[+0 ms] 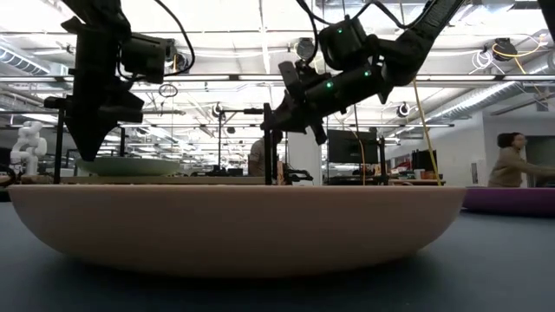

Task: Place and stack plates onto a shelf
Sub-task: Put the light green plate on the shelf

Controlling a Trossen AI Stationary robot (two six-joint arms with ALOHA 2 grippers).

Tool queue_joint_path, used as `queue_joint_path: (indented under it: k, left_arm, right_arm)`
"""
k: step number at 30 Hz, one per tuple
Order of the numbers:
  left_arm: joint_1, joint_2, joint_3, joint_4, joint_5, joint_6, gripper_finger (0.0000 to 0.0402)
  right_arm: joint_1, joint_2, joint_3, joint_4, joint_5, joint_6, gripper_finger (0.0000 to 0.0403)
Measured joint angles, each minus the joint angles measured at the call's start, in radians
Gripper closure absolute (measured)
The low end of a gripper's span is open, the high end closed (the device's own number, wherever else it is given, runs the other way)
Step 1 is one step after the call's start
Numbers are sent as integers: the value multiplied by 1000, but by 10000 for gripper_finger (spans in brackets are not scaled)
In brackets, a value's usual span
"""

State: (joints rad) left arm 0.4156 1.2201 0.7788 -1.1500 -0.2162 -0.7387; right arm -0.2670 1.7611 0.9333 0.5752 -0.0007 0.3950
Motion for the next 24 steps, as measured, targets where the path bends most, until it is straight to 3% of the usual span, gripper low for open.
queue_joint_path:
  k: [8, 24]
  left_arm:
    - [73, 0, 0, 51, -2, 35, 365]
    - [124, 0, 0, 113, -17, 32, 365]
  right_arm:
    - [-16, 0, 0, 27, 57, -28, 403]
    - [-59, 0, 0, 27, -25, -41, 403]
